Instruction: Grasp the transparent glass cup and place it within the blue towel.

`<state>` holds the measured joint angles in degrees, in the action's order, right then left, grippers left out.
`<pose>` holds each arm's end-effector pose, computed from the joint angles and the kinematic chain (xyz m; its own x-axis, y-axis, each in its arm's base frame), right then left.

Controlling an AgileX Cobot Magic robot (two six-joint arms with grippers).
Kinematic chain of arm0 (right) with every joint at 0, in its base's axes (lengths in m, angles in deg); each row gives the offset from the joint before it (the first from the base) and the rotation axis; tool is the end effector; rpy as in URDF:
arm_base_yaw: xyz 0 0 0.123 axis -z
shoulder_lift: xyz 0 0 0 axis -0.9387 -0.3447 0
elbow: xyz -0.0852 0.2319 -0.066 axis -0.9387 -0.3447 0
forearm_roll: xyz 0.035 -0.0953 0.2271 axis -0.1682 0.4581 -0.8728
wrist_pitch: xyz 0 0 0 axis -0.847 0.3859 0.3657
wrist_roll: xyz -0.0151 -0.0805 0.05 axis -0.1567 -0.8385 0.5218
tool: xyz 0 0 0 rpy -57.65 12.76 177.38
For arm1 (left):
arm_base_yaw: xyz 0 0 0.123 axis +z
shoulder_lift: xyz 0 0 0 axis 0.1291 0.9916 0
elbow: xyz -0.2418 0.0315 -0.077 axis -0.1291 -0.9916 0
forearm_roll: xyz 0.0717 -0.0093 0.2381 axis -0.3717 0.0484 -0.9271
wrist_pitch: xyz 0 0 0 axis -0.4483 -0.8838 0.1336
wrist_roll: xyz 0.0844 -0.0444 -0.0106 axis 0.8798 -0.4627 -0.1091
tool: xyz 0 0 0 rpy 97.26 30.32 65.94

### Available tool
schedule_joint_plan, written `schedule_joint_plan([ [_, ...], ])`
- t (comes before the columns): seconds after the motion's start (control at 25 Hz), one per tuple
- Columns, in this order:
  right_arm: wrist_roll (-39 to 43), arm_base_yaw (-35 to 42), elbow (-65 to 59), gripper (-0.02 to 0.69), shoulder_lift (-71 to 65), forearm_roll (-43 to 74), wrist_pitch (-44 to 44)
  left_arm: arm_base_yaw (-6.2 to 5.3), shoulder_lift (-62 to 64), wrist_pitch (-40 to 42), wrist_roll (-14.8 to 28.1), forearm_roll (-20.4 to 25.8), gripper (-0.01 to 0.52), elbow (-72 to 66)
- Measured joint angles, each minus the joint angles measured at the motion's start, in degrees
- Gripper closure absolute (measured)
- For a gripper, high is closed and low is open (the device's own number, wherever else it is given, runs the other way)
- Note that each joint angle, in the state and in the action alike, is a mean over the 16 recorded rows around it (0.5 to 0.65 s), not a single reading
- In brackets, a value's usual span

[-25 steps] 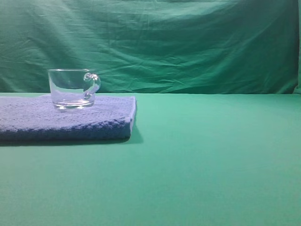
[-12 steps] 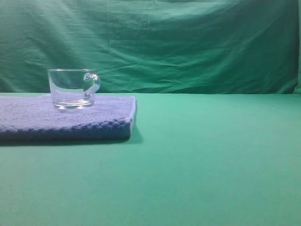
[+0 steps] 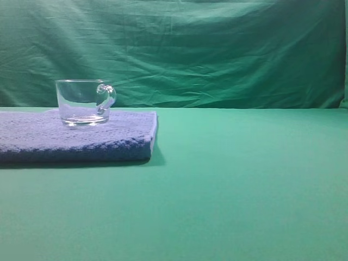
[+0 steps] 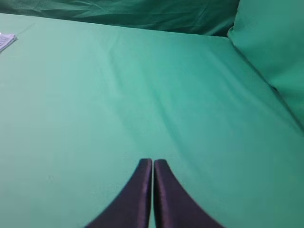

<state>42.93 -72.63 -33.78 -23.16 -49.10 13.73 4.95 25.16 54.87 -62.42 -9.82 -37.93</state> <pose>0.0837 0.0044 0.1685 -0.3013 -0.1221 -0.9457 -0.0849 0.9913 -0.1010 0.0834 -0.0101 0.1745 -0.2764 -0.0851 -0.9573 0.0819 0.9904 -0.1117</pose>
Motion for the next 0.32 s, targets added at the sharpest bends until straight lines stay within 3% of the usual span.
schedule_joint_plan([
  [0.32, 0.0, 0.0, 0.0, 0.665, 0.0, -0.01, 0.0, 0.0, 0.0, 0.0, 0.0, 0.0, 0.514, 0.0],
])
